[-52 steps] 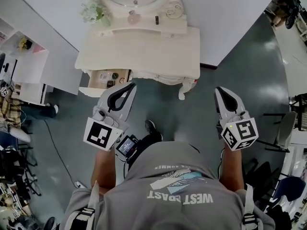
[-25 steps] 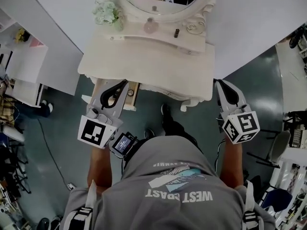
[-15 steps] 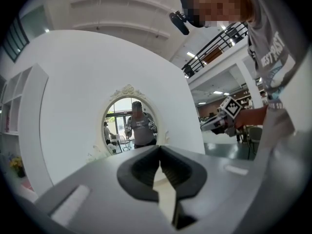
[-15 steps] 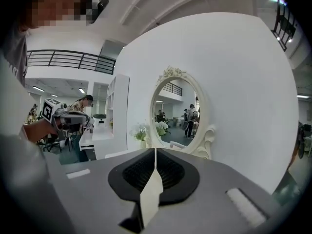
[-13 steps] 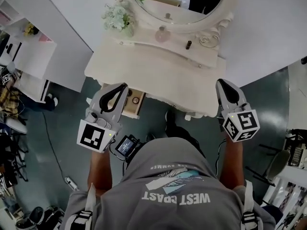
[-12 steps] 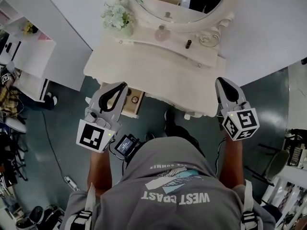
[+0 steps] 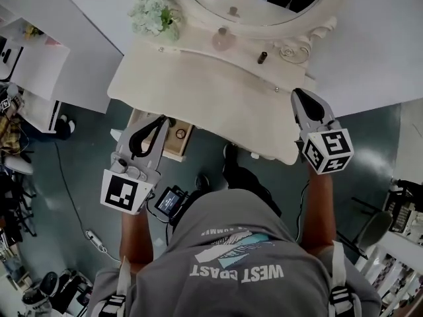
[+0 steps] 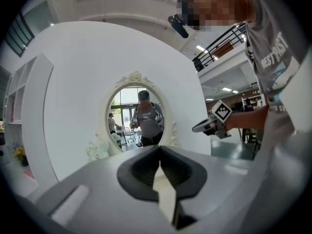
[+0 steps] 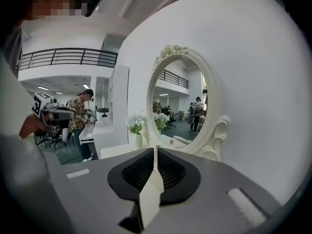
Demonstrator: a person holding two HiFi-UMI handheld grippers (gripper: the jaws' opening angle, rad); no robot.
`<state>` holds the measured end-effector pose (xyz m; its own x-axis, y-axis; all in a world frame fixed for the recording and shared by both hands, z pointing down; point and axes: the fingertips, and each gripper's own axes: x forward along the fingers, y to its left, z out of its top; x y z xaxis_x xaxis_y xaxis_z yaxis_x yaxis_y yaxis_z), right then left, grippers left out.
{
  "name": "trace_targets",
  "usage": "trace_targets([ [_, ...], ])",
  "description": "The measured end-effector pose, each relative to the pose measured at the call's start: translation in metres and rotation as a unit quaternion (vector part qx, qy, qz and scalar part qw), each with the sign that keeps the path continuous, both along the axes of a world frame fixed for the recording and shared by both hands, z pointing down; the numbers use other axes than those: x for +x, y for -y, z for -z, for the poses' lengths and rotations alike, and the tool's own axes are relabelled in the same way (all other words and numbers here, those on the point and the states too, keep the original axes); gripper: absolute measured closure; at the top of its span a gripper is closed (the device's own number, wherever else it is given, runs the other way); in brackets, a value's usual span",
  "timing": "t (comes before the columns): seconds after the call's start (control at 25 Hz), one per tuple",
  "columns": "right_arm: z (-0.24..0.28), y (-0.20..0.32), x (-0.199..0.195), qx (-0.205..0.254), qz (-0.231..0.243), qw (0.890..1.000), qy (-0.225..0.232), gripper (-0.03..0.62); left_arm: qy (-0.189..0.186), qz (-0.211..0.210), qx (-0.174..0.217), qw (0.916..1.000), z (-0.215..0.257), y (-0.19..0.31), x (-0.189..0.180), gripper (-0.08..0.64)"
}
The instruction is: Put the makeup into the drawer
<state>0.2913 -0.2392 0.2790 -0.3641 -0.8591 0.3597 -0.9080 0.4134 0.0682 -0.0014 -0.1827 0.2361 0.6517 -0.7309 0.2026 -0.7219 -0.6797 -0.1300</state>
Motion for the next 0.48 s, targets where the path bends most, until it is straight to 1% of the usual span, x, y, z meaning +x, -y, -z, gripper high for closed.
trace_targets([
  [0.28, -0.036, 0.058, 0.006, -0.022, 0.015, 1.000, -0.003, 0.557, 0.018, 0.029, -0.026, 0.9991, -0.023, 0.020, -0.004, 0.558],
  [0.48, -0.064, 0.094, 0.006, -0.039, 0.028, 0.999, -0.008, 0.548, 0.025, 0.046, -0.032, 0.9981, -0.037, 0.034, -0.006, 0.558],
])
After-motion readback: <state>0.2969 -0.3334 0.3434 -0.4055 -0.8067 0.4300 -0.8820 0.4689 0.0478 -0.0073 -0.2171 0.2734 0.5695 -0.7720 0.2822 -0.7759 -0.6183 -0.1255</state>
